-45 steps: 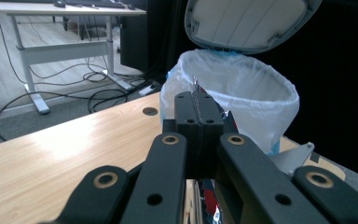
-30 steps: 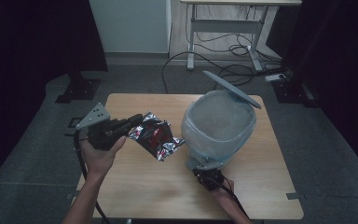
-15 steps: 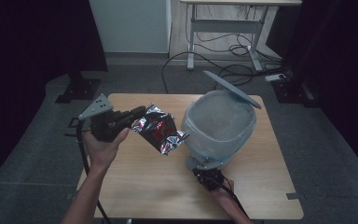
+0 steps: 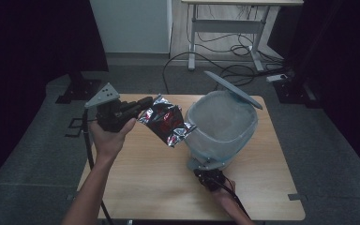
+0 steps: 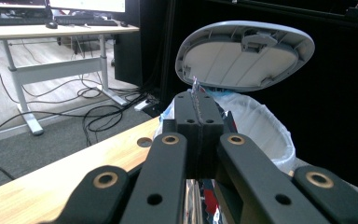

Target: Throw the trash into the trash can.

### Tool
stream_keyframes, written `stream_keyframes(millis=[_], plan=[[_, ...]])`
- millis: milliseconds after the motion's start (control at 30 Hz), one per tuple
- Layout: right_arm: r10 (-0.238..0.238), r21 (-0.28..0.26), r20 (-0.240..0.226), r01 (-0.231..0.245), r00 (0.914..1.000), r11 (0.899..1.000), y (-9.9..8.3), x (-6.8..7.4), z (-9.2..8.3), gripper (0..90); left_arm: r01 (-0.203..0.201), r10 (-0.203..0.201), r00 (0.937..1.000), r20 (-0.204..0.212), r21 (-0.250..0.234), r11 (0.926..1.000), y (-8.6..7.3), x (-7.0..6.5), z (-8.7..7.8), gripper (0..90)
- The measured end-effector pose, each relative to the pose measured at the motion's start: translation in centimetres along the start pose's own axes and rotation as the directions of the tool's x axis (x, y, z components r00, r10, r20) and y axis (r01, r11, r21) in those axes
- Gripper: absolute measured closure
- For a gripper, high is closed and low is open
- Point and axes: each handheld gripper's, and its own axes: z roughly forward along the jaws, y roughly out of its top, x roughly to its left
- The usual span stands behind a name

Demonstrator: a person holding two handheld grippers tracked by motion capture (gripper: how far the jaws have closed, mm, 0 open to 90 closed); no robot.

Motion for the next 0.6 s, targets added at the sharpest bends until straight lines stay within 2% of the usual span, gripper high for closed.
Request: stream_keyframes(millis=[400, 600], plan=[[-0.002, 0.0, -0.001, 0.002, 1.0, 1.0, 0.0, 0.0, 0.0, 90.0, -0.009, 0.009, 0.9999, -0.005, -0.017, 0.9998, 1.6, -0.1, 0.5, 90.0], [0.001, 0.0, 0.0, -0.001, 1.0, 1.0, 0.0, 0.0, 0.0, 90.0, -0.022, 0.022, 0.9998, 0.0, -0.008, 0.9997, 2.2, -0.4, 1.1, 90.0]])
